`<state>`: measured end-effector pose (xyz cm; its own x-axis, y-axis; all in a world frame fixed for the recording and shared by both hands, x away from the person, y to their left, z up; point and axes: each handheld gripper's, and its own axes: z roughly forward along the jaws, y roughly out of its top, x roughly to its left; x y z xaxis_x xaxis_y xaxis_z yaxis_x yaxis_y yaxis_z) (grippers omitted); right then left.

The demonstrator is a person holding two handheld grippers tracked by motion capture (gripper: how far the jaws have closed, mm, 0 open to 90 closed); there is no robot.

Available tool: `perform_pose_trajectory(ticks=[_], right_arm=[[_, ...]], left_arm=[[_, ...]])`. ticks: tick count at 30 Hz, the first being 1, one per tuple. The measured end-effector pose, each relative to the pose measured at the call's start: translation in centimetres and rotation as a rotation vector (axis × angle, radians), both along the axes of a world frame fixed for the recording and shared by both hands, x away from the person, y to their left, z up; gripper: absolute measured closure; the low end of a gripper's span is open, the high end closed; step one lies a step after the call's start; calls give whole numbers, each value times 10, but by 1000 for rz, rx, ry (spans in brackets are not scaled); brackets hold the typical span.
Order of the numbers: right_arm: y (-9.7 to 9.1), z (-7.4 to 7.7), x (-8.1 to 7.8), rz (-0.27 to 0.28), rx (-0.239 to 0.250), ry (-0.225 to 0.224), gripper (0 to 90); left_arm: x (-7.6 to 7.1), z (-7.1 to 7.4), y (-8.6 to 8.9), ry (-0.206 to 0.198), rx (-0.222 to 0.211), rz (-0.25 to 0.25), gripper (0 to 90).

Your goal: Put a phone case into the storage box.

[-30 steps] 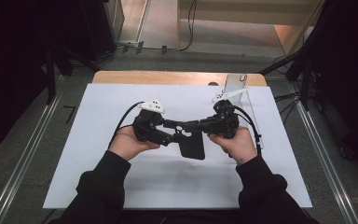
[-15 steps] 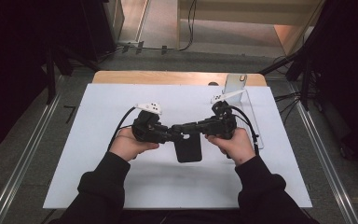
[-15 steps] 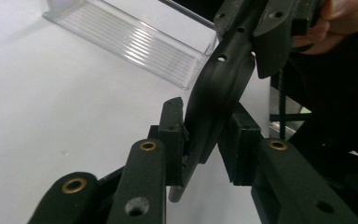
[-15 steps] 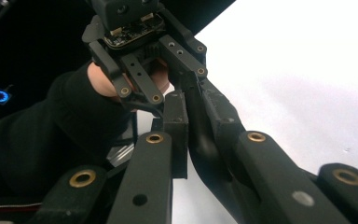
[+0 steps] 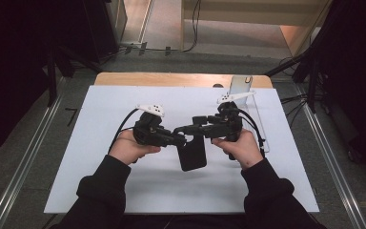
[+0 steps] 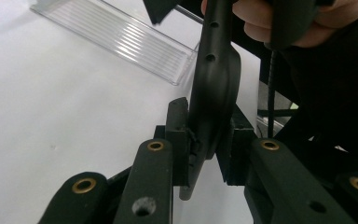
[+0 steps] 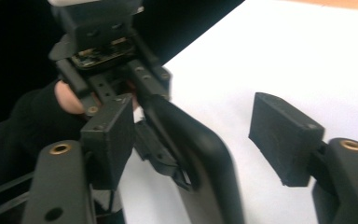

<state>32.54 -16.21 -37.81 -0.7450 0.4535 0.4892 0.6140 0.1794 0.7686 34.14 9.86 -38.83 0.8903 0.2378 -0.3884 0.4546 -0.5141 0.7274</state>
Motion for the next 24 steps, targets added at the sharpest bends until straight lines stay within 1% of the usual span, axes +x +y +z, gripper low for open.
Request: perform_pose_trajectory(ticks=[1,3,5,7,8,10,11,12,13,14,16,17,21,24], right_arm=[[-1,1,-1,-19,-12,-15,269],[-2,2,-1,-53,-56,-40,269],[-3,2,-2,-76,-95,-60,261],[-4,2,-2,-80,-101,-73,240],[-4,2,-3,-79,-106,-76,208],[-3,1,-4,-81,-138,-99,109],[-2,1,-4,-87,-164,-108,57],[0,0,-4,-95,-201,-116,0],[2,-2,-4,-103,-229,-131,0],[4,-3,-5,-108,-243,-145,0],[7,-6,-6,-109,-254,-146,0],[8,-8,-6,-108,-259,-136,0],[12,-14,-6,-117,-261,-132,0],[14,-17,-7,-132,-257,-133,0]], left_arm=[[1,1,1,5,7,14,769],[2,3,3,14,22,41,769],[2,5,6,25,25,66,768],[3,7,9,32,27,84,767],[3,8,10,26,31,95,767],[4,11,13,37,33,123,767],[5,12,15,44,31,144,767],[6,13,17,50,31,168,767],[6,15,18,53,34,190,767],[6,16,19,50,38,207,767],[7,18,21,52,42,242,767],[7,19,22,57,46,259,767],[7,22,23,60,55,322,767],[5,24,22,53,80,355,766]])
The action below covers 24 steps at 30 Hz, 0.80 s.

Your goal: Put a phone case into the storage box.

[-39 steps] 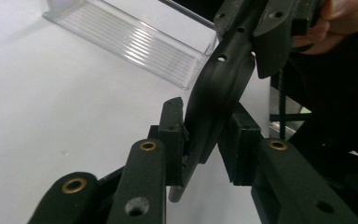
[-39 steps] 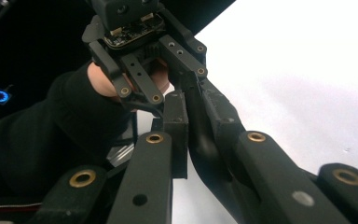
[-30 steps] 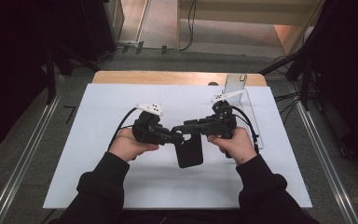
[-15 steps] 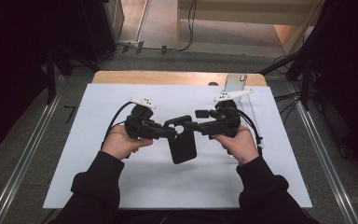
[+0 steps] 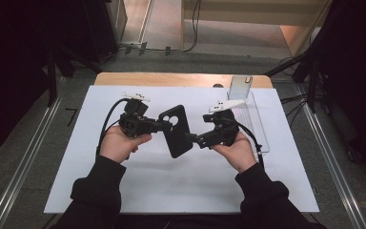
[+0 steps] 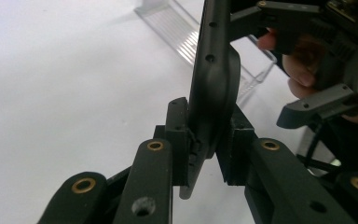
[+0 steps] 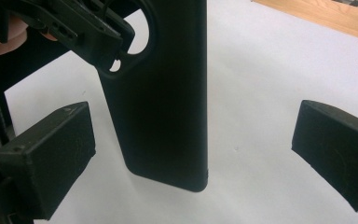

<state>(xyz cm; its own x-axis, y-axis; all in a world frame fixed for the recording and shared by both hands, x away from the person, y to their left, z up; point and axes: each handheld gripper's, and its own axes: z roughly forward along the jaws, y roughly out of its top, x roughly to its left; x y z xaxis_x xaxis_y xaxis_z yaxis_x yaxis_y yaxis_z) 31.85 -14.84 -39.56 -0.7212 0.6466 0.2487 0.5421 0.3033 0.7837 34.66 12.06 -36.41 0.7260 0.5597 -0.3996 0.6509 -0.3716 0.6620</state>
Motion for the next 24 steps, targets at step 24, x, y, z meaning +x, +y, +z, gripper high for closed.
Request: perform_pose_trajectory(ticks=[24], right_arm=[[34,-27,-12,-113,-69,-5,0]], left_arm=[[-8,-4,-24,54,48,107,765]])
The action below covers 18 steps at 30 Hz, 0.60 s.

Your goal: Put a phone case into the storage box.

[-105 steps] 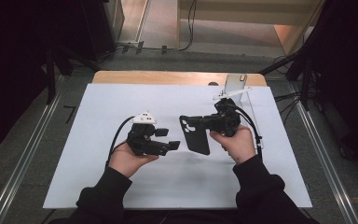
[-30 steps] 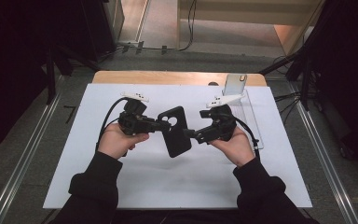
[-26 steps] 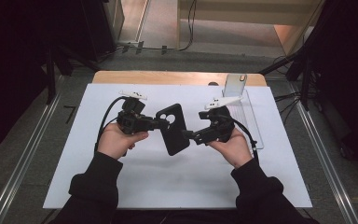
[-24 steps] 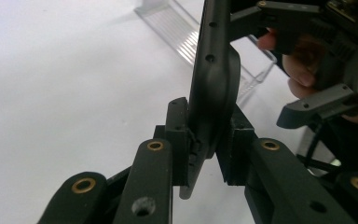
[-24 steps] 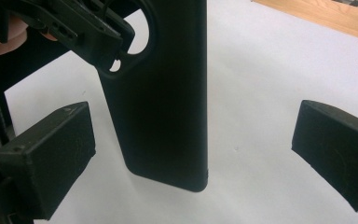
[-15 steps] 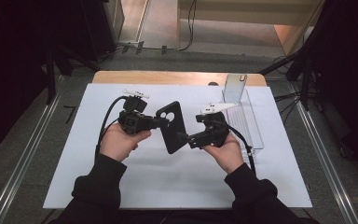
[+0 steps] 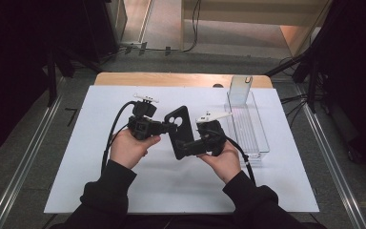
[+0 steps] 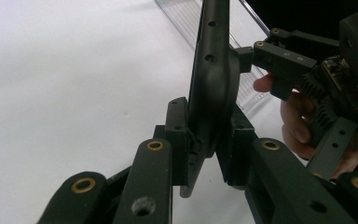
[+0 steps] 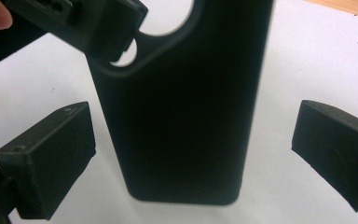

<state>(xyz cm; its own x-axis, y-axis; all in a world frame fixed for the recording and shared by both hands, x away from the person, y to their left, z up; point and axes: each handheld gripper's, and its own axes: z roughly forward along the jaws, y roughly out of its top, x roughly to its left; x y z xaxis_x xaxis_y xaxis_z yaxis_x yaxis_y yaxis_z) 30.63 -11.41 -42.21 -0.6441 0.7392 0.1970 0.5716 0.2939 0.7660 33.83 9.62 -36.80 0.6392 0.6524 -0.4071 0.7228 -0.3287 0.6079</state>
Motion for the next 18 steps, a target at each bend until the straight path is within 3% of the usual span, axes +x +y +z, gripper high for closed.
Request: perform_pose_trajectory(ticks=[10,13,18], right_arm=[[10,-2,-1,-11,9,-20,0],[10,-2,-2,-29,3,-44,108],[9,-2,-2,-19,10,-32,123]], left_arm=[[-3,-5,-9,34,-22,-23,764],[-4,-5,-11,36,-27,-24,763],[-5,-4,-11,25,-21,-43,743]])
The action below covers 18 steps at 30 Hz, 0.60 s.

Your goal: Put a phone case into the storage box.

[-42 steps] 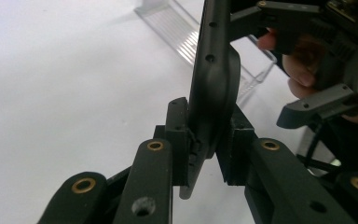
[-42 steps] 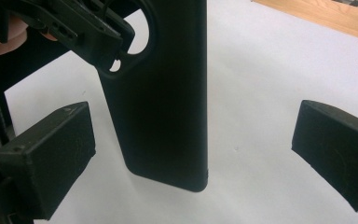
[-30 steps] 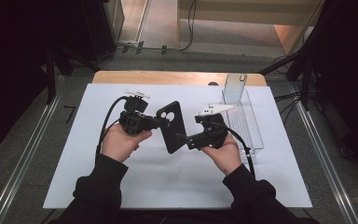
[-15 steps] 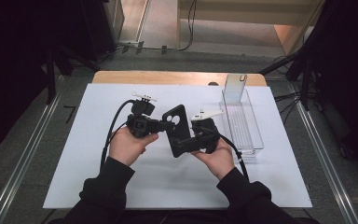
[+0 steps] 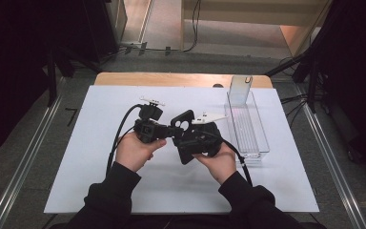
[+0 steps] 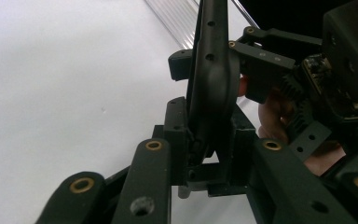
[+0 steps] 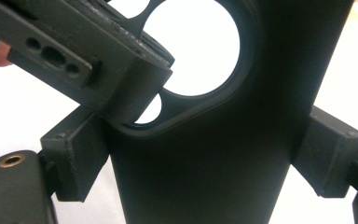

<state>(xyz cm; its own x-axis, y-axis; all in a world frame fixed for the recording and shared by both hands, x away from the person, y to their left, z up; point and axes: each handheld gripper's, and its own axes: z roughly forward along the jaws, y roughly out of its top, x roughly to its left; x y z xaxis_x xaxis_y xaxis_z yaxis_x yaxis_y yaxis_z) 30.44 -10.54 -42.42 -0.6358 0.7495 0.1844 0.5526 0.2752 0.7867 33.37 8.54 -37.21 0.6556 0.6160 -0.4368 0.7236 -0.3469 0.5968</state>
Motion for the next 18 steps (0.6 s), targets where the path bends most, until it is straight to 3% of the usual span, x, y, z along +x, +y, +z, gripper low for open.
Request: perform_pose_trajectory(ticks=[2,8,14,18], right_arm=[[-1,0,0,1,3,11,124],[-5,-3,4,-4,0,21,124],[-15,-8,11,-2,3,36,123],[-22,-8,16,24,13,51,123]], left_arm=[[-1,3,1,-15,-9,-2,658],[0,9,8,0,-35,-7,477],[-1,7,17,-29,-39,-84,322],[-2,0,25,-45,-46,-98,317]])
